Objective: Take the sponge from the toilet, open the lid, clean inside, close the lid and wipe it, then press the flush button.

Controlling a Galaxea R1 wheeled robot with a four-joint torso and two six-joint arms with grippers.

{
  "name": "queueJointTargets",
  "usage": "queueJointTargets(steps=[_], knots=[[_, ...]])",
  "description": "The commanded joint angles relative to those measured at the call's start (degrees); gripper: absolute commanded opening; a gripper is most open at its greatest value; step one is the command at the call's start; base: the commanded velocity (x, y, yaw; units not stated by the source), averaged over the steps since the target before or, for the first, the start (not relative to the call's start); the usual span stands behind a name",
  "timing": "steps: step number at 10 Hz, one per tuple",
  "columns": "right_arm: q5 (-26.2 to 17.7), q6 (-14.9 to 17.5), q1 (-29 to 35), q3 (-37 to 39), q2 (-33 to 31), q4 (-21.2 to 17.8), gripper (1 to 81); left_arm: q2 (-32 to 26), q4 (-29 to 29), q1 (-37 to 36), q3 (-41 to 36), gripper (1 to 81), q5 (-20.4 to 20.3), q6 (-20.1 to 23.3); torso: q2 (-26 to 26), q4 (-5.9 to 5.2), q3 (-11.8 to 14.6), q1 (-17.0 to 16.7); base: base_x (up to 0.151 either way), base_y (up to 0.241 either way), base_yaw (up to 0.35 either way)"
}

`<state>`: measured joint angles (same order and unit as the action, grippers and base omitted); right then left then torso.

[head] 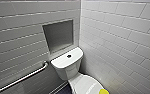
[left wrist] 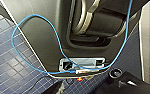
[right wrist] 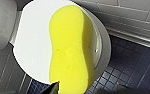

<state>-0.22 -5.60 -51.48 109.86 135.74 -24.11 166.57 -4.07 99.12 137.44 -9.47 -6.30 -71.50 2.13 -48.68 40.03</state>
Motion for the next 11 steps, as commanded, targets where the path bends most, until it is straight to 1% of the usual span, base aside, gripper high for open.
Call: queueJointTargets(steps=[1,2,3,5,6,7,8,9,10,11], knots=[[-4.1,-0.4,6.4,1.1,-1.5,-0.9,81.1,0.9,-0.7,1.9,0.3,81.1,4.5,0.1,-5.6,0.0,-2.3,3.6,0.0,0.0,0.0],[-5.2,-0.4,6.7,2.5,-0.6,-0.9,81.1,0.8,-0.7,1.9,0.3,81.1,4.5,0.1,-13.2,0.0,-4.8,8.4,0.0,0.0,0.0],[-5.8,-0.4,6.9,3.5,0.0,-1.0,81.1,0.9,-0.7,1.9,0.4,81.1,4.5,0.1,-9.8,0.0,-4.9,6.2,0.0,0.0,0.0],[-6.4,-0.4,7.7,5.5,1.0,-1.1,81.1,0.9,-0.7,2.0,0.4,81.1,4.5,0.1,-13.7,0.0,-8.3,8.7,0.0,0.0,0.0],[-7.1,-0.4,8.7,5.5,0.8,-1.0,81.1,0.9,-0.7,2.0,0.4,81.1,4.5,0.1,-15.7,0.0,-4.7,9.9,0.0,0.0,0.0],[-9.0,-0.4,9.9,5.8,0.4,-1.3,81.1,0.9,-0.7,2.0,0.4,81.1,4.5,0.1,-17.3,0.0,-6.1,11.0,0.0,0.0,0.0],[-9.5,-0.4,10.7,5.4,0.4,-1.4,81.1,0.9,-0.7,2.0,0.4,81.1,4.4,0.1,-24.5,0.0,-6.6,15.6,0.0,0.0,0.0],[-9.5,-0.5,10.8,5.4,0.7,-1.4,81.1,0.9,-0.7,2.0,0.4,81.1,4.5,0.1,-15.0,0.0,-7.1,9.4,0.0,0.0,0.0],[-9.5,-0.8,10.8,5.6,1.4,-1.3,81.1,0.8,-0.6,2.0,0.4,81.1,4.5,0.1,-16.8,0.0,-7.3,10.6,0.0,0.0,0.0],[-9.5,-0.9,10.8,5.9,2.1,-1.3,81.1,0.8,-0.6,2.0,0.4,81.1,4.5,0.1,-17.4,0.0,-7.3,11.0,0.0,0.0,0.0]])
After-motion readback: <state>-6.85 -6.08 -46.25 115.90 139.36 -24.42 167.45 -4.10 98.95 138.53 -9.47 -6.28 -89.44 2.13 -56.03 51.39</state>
